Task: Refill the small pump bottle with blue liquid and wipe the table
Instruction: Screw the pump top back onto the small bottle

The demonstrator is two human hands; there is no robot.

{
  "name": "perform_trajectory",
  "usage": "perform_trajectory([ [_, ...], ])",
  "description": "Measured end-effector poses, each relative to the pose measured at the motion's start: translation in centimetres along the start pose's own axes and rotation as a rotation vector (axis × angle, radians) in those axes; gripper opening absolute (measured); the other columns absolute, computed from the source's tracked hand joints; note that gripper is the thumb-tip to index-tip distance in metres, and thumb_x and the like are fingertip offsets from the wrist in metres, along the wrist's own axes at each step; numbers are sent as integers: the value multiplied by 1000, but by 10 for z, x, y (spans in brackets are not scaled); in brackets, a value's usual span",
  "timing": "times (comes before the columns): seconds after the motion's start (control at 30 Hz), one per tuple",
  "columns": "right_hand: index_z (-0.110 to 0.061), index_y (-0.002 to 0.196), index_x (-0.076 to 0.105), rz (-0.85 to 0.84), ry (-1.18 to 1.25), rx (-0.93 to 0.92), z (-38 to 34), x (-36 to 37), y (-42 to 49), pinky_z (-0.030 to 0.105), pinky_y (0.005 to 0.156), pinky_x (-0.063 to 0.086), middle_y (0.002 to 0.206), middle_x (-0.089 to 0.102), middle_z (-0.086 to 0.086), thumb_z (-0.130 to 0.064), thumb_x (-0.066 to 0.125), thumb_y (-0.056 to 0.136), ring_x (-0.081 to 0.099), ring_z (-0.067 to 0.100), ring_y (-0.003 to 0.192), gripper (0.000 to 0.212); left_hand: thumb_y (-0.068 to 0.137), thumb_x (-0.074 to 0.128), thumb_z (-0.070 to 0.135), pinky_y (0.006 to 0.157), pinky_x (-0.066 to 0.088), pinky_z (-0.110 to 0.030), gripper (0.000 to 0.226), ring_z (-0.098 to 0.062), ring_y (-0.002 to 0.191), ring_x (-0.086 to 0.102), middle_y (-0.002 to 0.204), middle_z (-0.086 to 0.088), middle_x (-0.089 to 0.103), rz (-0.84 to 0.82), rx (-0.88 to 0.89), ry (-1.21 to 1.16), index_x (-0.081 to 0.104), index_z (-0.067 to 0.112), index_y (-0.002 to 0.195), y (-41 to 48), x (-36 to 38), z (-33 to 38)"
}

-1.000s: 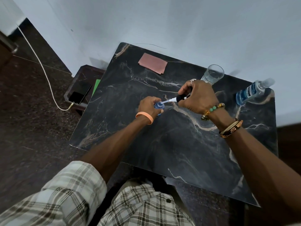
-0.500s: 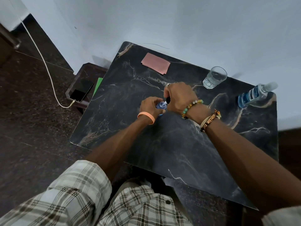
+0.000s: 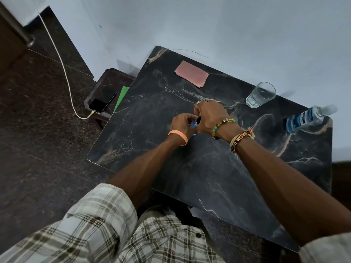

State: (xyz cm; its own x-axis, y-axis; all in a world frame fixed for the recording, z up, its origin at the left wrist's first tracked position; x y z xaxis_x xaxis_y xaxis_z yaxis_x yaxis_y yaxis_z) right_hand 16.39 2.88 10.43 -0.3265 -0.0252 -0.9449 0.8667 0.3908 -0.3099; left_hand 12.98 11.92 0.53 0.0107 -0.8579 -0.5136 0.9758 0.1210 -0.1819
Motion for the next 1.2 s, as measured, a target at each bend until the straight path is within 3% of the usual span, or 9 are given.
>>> perform_trajectory([
  [0.2,-20,94,60,-26,9,17,3,8,6,38,77,56,93,63,6,-28,81,69,61,26,84,33,69,83,16,84,55,-32,40,-17,91,66,103,-7,72,-19,-11,56,71,10,106,2,0,-2],
  [0.37,-19,105,58,-27,58,53,9,21,4,32,69,50,97,65,8,-26,79,71,62,27,86,41,68,83,13,86,53,-32,42,-20,95,66,104,-8,72,-35,-8,61,70,10,108,1,-1,-1],
  [0.53,-22,142,34,-13,135,88,16,37,1,44,87,55,113,65,12,-26,76,76,64,32,100,78,68,82,10,86,54,-31,39,-16,94,67,102,-4,73,-33,29,11,71,14,106,-1,-4,0],
  [0.67,-21,150,22,47,314,170,19,46,-5,38,87,52,120,63,12,-21,77,75,62,31,105,93,68,80,8,81,54,-26,35,-13,89,67,97,-2,74,-12,55,3,73,15,102,-1,-5,1],
  [0.77,-17,143,38,180,578,277,22,56,-12,26,78,51,118,64,8,-19,80,73,63,22,101,81,67,80,7,77,51,-21,35,-12,86,67,95,-3,74,3,64,-6,74,15,100,-1,-4,1],
  [0.83,-16,125,58,228,682,323,23,64,-16,18,67,46,105,68,2,-25,80,75,64,16,92,55,69,77,6,79,54,-22,35,-10,87,67,95,-1,74,-15,63,-2,74,18,102,-1,-3,0],
  [0.9,-18,110,67,232,745,315,22,69,-19,20,64,50,94,71,-1,-26,77,78,67,14,85,34,72,73,5,82,55,-26,36,-10,89,67,96,1,74,-30,70,10,73,21,104,0,-3,0],
  [1.07,-20,107,64,273,759,298,18,74,-22,34,77,54,97,66,2,-25,72,82,62,17,87,27,77,67,4,89,52,-28,35,-13,97,66,103,1,73,-43,65,52,72,21,107,1,-4,-1],
  [1.2,-21,106,61,359,715,259,13,75,-24,23,75,43,100,61,0,-23,70,84,57,15,89,24,79,66,8,90,49,-23,33,-12,99,64,105,2,71,-53,58,114,72,23,107,2,-4,0],
])
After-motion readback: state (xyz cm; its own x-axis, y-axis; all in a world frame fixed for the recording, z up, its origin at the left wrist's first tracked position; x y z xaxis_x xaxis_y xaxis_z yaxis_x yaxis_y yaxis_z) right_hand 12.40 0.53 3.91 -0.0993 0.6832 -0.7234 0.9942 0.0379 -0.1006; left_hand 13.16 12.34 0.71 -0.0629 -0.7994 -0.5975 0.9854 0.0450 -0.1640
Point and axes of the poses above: each hand's wrist, its own y-axis towards the middle knuckle, its own x-axis out of the palm, z = x × y, the point moved 2 cm from there along y, towards the middle knuckle
